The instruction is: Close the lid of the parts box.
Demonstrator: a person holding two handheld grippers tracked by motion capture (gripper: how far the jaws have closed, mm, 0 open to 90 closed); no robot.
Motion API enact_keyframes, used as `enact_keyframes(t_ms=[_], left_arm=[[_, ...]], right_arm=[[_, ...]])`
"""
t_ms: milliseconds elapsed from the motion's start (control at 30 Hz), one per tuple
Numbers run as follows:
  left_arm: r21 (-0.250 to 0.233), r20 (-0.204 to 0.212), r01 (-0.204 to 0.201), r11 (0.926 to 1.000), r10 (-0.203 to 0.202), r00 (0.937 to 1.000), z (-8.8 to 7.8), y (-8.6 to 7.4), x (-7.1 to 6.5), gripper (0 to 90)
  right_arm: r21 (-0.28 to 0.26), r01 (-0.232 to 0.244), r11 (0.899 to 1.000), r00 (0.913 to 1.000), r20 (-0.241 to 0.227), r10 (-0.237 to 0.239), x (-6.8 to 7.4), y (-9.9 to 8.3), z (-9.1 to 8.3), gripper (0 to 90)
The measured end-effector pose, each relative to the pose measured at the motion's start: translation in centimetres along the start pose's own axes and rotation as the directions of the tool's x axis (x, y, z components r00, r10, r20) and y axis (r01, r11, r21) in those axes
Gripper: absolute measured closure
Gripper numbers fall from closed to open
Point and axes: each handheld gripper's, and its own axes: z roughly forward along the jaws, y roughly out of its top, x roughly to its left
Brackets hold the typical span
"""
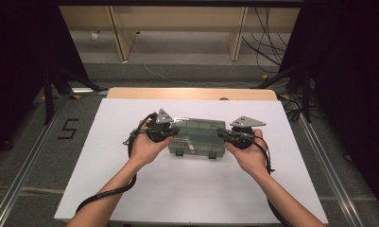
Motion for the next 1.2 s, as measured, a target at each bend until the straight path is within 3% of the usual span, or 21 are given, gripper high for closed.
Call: enact_keyframes(t_ms=[67,133,200,667,800,867,933,1200], left_arm=[[0.003,0.000,-0.004,1.0000,0.004,1.0000,0.1,-0.1,0.0,89.6],[0.010,0.004,-0.005,0.9999,0.005,1.0000,0.1,-0.1,-0.1,89.6],[0.041,0.010,-0.043,0.9982,0.043,0.9990,-0.1,-0.1,0.1,89.6],[0.047,0.015,-0.030,0.9984,0.030,0.9994,0.1,-0.2,-0.3,89.6],[0.063,0.020,-0.030,0.9976,0.028,0.9994,0.2,-0.4,-0.3,89.6],[0.056,0.020,-0.009,0.9984,0.008,0.9998,0.4,-0.4,-0.5,89.7],[0.075,0.023,-0.029,0.9968,0.028,0.9994,0.3,-0.4,-0.4,89.6],[0.066,0.032,-0.012,0.9978,0.010,0.9994,0.5,-0.4,-0.7,89.7]], right_arm=[[0.001,-0.003,1.000,1.0000,0.003,0.003,0.1,-0.1,0.0,90.0],[0.001,0.025,1.000,0.9997,-0.001,-0.025,0.1,-0.2,0.2,90.0],[0.007,0.025,1.000,0.9997,-0.006,-0.025,0.2,-0.3,0.2,90.0],[0.047,0.045,0.998,0.9983,-0.040,-0.043,1.3,-0.8,0.9,90.0],[0.053,0.050,0.997,0.9979,-0.044,-0.047,1.5,-0.9,1.0,90.0],[0.057,0.047,0.997,0.9981,-0.041,-0.045,1.6,-0.9,1.0,90.0],[0.055,0.056,0.997,0.9976,-0.044,-0.053,1.7,-1.0,1.1,90.0],[0.073,0.048,0.996,0.9980,-0.045,-0.045,2.0,-1.1,1.3,90.0]])
